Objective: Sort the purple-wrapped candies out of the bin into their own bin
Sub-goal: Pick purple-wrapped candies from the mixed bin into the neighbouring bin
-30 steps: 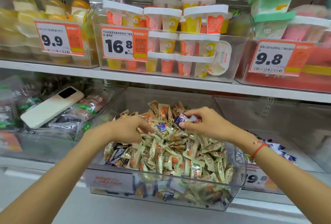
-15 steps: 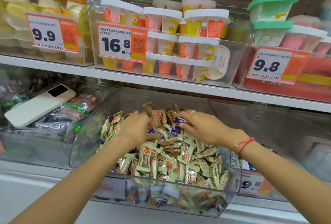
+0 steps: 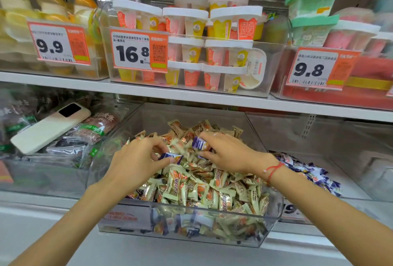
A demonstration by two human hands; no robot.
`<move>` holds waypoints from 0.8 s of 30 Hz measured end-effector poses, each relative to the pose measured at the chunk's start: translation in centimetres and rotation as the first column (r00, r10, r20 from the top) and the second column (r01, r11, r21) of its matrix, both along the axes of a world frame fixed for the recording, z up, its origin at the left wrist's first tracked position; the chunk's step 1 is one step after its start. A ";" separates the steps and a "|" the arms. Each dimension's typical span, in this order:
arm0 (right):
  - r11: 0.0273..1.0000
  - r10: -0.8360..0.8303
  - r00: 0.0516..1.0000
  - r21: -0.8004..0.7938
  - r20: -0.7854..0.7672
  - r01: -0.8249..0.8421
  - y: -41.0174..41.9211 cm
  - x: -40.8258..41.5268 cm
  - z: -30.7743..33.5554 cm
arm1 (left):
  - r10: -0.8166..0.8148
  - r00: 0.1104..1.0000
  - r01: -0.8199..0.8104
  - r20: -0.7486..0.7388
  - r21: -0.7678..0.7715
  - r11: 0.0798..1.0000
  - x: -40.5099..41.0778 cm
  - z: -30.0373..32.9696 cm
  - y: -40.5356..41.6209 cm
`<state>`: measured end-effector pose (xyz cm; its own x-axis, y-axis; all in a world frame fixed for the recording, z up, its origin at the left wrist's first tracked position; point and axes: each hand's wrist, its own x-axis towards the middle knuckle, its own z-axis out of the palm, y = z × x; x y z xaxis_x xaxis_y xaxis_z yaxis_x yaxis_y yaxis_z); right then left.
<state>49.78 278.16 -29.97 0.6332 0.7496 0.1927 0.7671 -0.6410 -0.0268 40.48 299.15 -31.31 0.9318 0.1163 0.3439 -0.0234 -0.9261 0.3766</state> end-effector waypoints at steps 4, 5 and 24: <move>0.904 0.099 0.963 0.428 -0.251 0.019 -3.4 -2.0 1.4 | -0.022 0.998 0.024 0.057 -0.036 0.999 0.0 1.4 -1.3; 0.867 0.124 0.942 0.495 -0.312 0.049 -4.4 -2.6 1.8 | -0.033 0.997 0.036 0.066 -0.046 0.998 0.0 1.7 -1.8; 0.858 -0.472 0.862 0.126 -0.184 0.497 -23.0 1.7 -0.4 | -0.483 0.860 0.471 0.163 0.109 0.876 6.7 3.1 -22.8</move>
<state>51.48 255.14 -30.38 0.9376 0.3059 0.1653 0.3397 -0.9072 -0.2481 47.17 276.33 -28.24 0.7891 -0.3538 0.5021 -0.5297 -0.8058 0.2647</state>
